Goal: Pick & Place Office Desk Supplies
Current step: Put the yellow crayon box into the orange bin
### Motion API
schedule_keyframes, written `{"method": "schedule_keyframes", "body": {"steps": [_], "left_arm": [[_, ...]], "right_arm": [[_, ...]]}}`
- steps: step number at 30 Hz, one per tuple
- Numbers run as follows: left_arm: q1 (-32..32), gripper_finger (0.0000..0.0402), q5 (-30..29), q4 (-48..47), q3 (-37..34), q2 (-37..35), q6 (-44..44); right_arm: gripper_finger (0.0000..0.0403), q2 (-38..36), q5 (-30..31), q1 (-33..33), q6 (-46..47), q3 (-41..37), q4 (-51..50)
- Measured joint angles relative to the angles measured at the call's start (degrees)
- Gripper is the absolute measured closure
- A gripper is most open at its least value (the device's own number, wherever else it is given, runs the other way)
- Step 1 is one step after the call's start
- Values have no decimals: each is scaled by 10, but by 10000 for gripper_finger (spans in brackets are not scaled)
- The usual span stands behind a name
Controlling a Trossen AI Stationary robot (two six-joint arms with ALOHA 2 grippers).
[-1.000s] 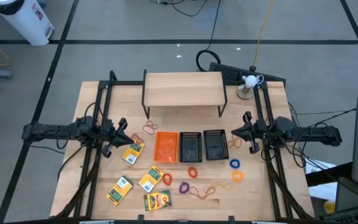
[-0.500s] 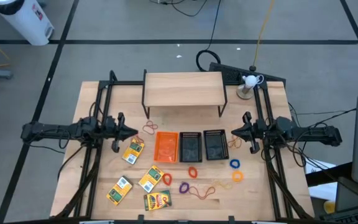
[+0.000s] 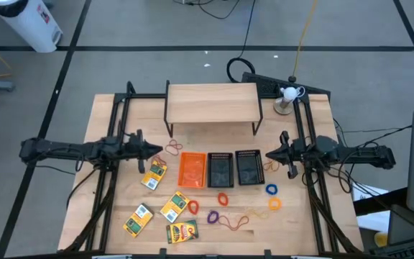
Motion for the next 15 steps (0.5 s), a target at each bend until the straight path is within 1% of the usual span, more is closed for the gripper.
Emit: {"method": "schedule_keyframes", "body": {"steps": [2, 7, 10, 15], "left_arm": [[0, 381, 0, 0, 0, 9, -11], [0, 380, 0, 0, 0, 19, -6], [0, 380, 2, 2, 0, 19, -2], [0, 380, 25, 6, 0, 19, 0]], "right_arm": [[403, 0, 1, 0, 0, 0, 0], [403, 0, 19, 0, -4, 0, 1], [403, 0, 15, 0, -4, 0, 0], [403, 0, 16, 0, -4, 0, -24]]}}
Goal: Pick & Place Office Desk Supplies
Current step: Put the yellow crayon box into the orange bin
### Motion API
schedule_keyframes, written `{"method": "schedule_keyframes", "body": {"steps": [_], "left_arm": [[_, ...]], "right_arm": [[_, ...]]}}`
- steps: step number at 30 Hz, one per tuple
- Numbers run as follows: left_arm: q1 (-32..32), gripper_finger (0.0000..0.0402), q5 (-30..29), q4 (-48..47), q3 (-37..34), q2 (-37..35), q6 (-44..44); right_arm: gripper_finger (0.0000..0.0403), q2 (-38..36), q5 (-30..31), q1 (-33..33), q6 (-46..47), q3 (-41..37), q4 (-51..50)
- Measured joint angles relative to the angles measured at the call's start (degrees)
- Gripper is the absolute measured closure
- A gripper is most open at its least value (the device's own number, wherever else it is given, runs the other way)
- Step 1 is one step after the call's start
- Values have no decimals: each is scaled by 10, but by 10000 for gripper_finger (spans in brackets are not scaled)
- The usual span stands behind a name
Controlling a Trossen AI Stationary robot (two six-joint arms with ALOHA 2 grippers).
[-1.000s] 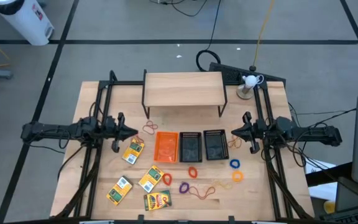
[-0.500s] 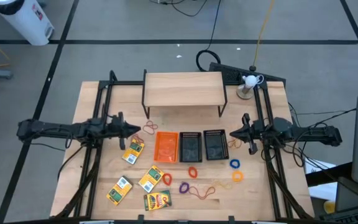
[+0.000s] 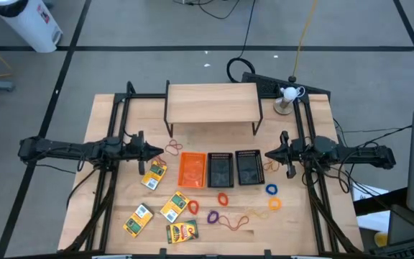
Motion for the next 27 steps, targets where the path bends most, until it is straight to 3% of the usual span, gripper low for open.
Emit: {"method": "schedule_keyframes", "body": {"steps": [27], "left_arm": [[0, 380, 6, 0, 0, 0, 10]], "right_arm": [[403, 5, 4, 0, -56, 0, 2]]}}
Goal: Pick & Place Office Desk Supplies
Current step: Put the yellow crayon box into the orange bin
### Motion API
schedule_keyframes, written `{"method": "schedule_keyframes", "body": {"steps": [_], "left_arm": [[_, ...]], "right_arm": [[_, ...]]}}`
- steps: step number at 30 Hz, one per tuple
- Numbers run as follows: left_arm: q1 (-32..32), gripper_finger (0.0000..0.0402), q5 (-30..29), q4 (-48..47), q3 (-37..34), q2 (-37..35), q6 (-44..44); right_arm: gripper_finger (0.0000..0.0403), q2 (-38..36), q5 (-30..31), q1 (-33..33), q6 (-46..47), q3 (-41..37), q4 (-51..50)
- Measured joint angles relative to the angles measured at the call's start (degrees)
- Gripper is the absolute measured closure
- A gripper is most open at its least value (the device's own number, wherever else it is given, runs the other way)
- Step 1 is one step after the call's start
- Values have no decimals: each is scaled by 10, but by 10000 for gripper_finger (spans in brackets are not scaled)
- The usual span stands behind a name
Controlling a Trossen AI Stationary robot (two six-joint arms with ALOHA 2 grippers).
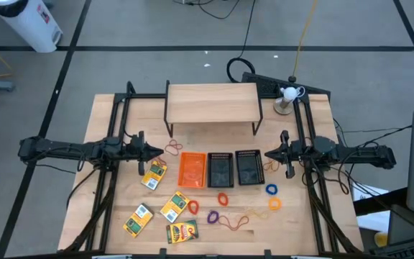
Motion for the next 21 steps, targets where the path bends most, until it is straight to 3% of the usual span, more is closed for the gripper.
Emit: {"method": "schedule_keyframes", "body": {"steps": [21], "left_arm": [[0, 380, 1, 0, 1, 0, -2]], "right_arm": [[403, 0, -4, 0, 17, 0, 4]]}}
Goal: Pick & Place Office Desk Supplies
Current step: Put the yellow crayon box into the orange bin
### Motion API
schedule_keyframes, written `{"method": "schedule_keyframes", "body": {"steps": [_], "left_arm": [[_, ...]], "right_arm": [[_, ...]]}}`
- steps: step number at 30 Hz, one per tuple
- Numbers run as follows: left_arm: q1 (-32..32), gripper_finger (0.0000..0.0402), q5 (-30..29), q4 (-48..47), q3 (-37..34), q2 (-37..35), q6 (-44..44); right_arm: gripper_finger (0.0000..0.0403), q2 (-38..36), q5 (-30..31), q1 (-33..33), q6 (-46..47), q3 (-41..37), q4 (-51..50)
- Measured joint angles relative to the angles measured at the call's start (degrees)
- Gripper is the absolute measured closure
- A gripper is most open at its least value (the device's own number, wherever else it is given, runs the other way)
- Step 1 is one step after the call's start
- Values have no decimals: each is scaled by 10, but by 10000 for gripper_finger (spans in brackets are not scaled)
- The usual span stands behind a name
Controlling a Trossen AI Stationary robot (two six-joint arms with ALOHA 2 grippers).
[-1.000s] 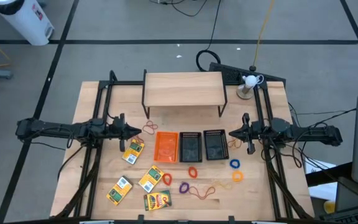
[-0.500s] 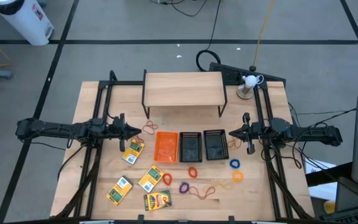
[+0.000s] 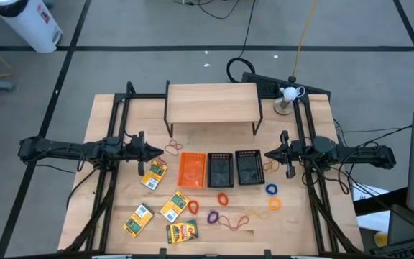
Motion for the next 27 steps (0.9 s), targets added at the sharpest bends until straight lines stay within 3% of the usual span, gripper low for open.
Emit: {"method": "schedule_keyframes", "body": {"steps": [5, 14, 20, 27], "left_arm": [[0, 380, -7, -36, 13, 0, 0], [0, 380, 15, -192, 79, 40, -45], [-10, 380, 39, -222, 143, 131, -45], [-38, 380, 39, -367, 241, 278, -59]], "right_arm": [[403, 0, 0, 0, -1, 0, 0], [403, 0, 0, 0, -1, 0, 0], [403, 0, 0, 0, 11, 0, 0], [403, 0, 0, 0, 20, 0, -1]]}}
